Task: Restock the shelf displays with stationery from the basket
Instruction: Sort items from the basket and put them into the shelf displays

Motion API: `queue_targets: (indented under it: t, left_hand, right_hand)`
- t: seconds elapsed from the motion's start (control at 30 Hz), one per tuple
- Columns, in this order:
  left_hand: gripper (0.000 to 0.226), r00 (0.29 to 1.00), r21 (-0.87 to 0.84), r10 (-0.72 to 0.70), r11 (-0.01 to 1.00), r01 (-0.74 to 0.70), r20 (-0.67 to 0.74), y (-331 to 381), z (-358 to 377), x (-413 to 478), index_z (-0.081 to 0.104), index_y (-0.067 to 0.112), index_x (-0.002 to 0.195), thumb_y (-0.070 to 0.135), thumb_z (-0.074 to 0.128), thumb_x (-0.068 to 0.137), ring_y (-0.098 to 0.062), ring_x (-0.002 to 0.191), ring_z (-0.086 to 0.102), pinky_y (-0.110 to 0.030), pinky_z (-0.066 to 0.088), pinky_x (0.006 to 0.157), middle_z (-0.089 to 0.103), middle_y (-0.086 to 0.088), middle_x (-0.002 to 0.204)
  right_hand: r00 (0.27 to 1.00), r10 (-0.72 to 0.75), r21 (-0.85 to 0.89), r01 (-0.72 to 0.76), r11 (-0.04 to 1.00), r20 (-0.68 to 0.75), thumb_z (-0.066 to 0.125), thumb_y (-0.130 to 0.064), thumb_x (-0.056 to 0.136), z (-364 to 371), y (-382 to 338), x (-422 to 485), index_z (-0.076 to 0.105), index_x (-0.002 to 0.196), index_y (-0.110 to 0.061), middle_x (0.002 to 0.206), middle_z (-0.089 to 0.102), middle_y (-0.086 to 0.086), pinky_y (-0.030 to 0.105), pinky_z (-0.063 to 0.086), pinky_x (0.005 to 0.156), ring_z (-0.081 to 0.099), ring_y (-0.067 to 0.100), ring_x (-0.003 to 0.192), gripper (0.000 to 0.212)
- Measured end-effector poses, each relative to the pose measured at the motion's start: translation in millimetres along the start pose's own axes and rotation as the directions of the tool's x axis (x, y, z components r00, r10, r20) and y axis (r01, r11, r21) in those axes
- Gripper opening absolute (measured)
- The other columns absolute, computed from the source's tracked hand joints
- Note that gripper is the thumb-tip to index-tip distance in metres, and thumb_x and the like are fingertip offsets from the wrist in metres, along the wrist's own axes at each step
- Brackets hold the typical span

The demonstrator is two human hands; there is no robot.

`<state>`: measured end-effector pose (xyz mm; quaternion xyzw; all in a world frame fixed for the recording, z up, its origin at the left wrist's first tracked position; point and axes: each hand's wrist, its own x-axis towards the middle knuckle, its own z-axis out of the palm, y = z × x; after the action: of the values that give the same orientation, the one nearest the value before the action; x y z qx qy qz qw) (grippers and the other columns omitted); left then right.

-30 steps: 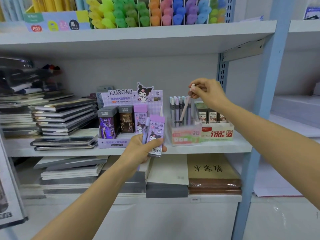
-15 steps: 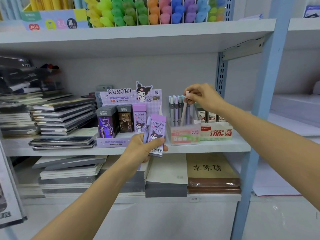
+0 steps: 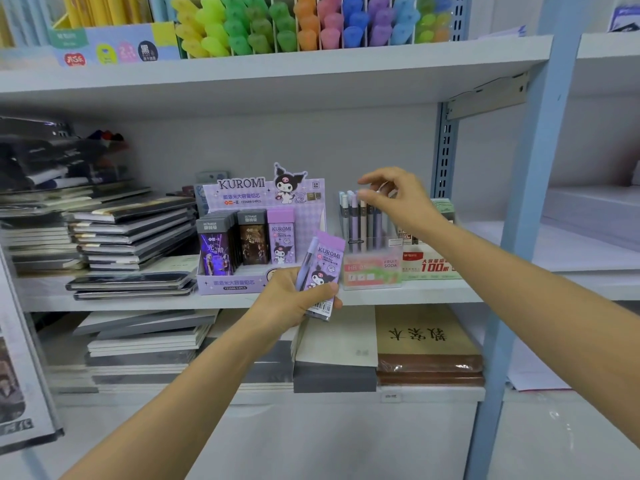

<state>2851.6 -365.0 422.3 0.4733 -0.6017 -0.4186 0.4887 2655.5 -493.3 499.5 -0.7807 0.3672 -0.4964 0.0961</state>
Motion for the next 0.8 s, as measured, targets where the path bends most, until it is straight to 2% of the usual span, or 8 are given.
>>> queue_targets:
  t: [0.1,0.17,0.23,0.33,0.43,0.5,0.7,0.8]
  left_hand:
    - [0.008,0.999,0.020,0.037,0.999,-0.038,0.020,3.7,9.3,-2.1,0.066,0.007,0.083,0.009,0.065,0.091,0.001,0.038,0.052,-0.007,0.037,0.040,0.073,-0.003,0.066]
    - [0.010,0.998,0.075,0.065,0.995,-0.066,0.024,5.3,16.4,-1.1,0.067,0.006,0.083,0.011,0.065,0.091,0.000,0.044,0.056,-0.008,0.040,0.044,0.074,-0.002,0.068]
    - [0.011,0.996,0.135,0.088,0.987,-0.089,0.019,7.6,23.5,0.0,0.069,0.008,0.082,0.016,0.067,0.091,-0.007,0.057,0.062,-0.016,0.046,0.056,0.075,-0.006,0.075]
    - [0.011,0.994,0.168,0.108,0.980,-0.107,0.007,11.1,31.7,-0.6,0.068,0.010,0.081,0.018,0.069,0.089,-0.019,0.069,0.065,-0.032,0.053,0.070,0.075,-0.007,0.077]
    - [0.019,0.995,0.174,0.103,0.979,-0.102,0.004,15.2,32.2,-4.7,0.062,0.013,0.071,0.017,0.070,0.089,-0.007,0.048,0.054,-0.014,0.039,0.045,0.072,-0.003,0.065]
    - [0.020,0.996,0.194,0.085,0.978,-0.083,-0.001,17.4,33.3,-6.5,0.062,0.015,0.071,0.020,0.071,0.088,-0.008,0.047,0.049,-0.013,0.033,0.042,0.074,-0.012,0.073]
    - [0.016,0.999,0.110,0.024,0.994,-0.027,0.027,20.4,40.5,-5.4,0.062,0.009,0.087,0.023,0.070,0.089,-0.007,0.047,0.048,-0.014,0.028,0.038,0.076,-0.011,0.081]
    - [0.015,1.000,0.058,-0.007,0.998,0.006,0.009,17.7,33.1,-4.7,0.063,0.007,0.094,0.020,0.068,0.090,-0.011,0.053,0.052,-0.014,0.028,0.038,0.076,-0.011,0.080]
  right_hand:
    - [0.978,-0.011,0.262,-0.045,0.964,0.209,0.068,-0.044,0.083,-5.5,-26.7,-24.4,0.072,0.088,-0.022,0.073,0.065,-0.011,0.011,0.044,0.058,0.055,0.002,0.061,0.023]
    - [0.936,0.001,0.259,-0.099,0.961,0.352,0.068,-0.054,0.076,-3.6,-39.7,-36.5,0.072,0.082,-0.019,0.061,0.060,-0.007,0.012,0.036,0.046,0.045,0.004,0.049,0.035]
    - [0.911,0.005,0.207,-0.099,0.973,0.411,0.073,-0.048,0.076,0.6,-44.8,-43.7,0.071,0.079,-0.014,0.059,0.062,-0.004,0.012,0.035,0.044,0.045,0.002,0.045,0.033]
    - [0.903,0.013,0.283,-0.148,0.948,0.430,0.076,-0.025,0.082,-3.3,-44.5,-48.7,0.071,0.084,-0.009,0.066,0.070,0.002,0.017,0.045,0.049,0.060,0.009,0.054,0.016]
    - [0.907,0.019,0.427,-0.217,0.878,0.421,0.072,-0.011,0.084,-18.7,-37.5,-47.7,0.073,0.099,-0.007,0.084,0.075,0.012,0.024,0.057,0.069,0.071,0.021,0.075,0.015]
    - [0.914,0.033,0.486,-0.244,0.839,0.404,0.072,-0.009,0.084,-25.5,-34.4,-47.5,0.071,0.105,-0.008,0.091,0.075,0.012,0.027,0.058,0.077,0.072,0.023,0.085,0.022]
    - [0.921,0.070,0.540,-0.285,0.792,0.384,0.068,-0.008,0.086,-26.4,-32.1,-50.4,0.069,0.106,-0.004,0.094,0.074,0.014,0.022,0.057,0.072,0.072,0.020,0.082,0.020]
    - [0.961,0.105,0.621,-0.246,0.744,0.255,0.063,-0.003,0.089,-45.9,-29.2,-38.1,0.067,0.108,-0.007,0.097,0.074,0.010,0.020,0.056,0.074,0.071,0.019,0.086,0.020]
